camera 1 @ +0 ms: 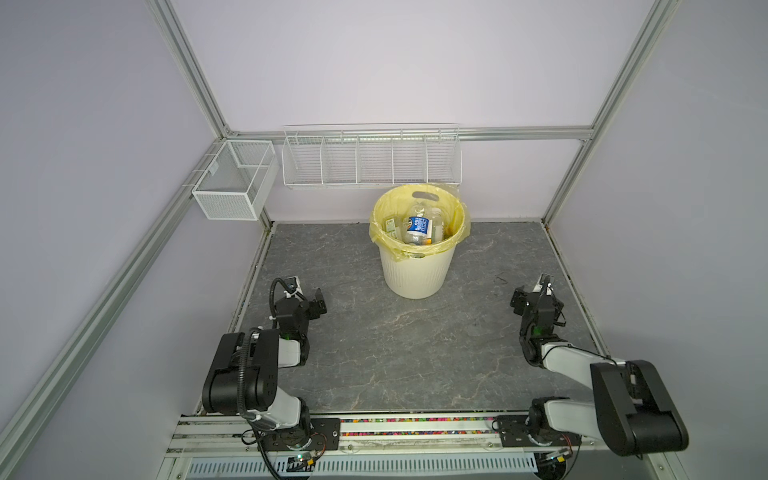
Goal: Throw the plastic bottles in the bin
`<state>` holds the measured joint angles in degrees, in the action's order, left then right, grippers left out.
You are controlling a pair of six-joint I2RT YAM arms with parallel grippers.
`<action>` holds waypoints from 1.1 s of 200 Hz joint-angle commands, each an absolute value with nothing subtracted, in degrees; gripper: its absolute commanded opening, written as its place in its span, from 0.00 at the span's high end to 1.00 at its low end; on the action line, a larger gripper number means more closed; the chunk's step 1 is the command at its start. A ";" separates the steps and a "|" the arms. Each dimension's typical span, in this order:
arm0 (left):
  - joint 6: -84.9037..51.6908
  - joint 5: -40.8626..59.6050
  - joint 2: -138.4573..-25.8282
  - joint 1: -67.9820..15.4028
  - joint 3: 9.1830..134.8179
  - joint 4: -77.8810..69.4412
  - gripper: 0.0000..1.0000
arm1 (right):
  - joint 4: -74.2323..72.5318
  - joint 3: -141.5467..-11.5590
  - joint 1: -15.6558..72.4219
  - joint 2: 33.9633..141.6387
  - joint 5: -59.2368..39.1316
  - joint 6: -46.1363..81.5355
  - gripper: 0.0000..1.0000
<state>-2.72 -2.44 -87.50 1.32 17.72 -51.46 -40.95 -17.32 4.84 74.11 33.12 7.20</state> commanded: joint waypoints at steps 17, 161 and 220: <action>-1.23 -1.18 -88.51 1.14 22.83 -50.46 0.01 | -52.13 -15.02 4.52 76.22 31.15 3.43 0.11; -1.23 -1.31 -88.70 1.14 22.70 -51.16 0.01 | -53.57 -20.59 3.16 88.31 16.39 -1.72 0.11; -1.22 -1.30 -88.75 1.14 22.75 -51.17 0.01 | -53.46 -20.65 3.08 88.25 16.34 -1.76 0.11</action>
<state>-2.44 -1.63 -88.31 1.32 22.20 -51.00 -53.63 -20.32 3.46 88.82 16.84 -0.49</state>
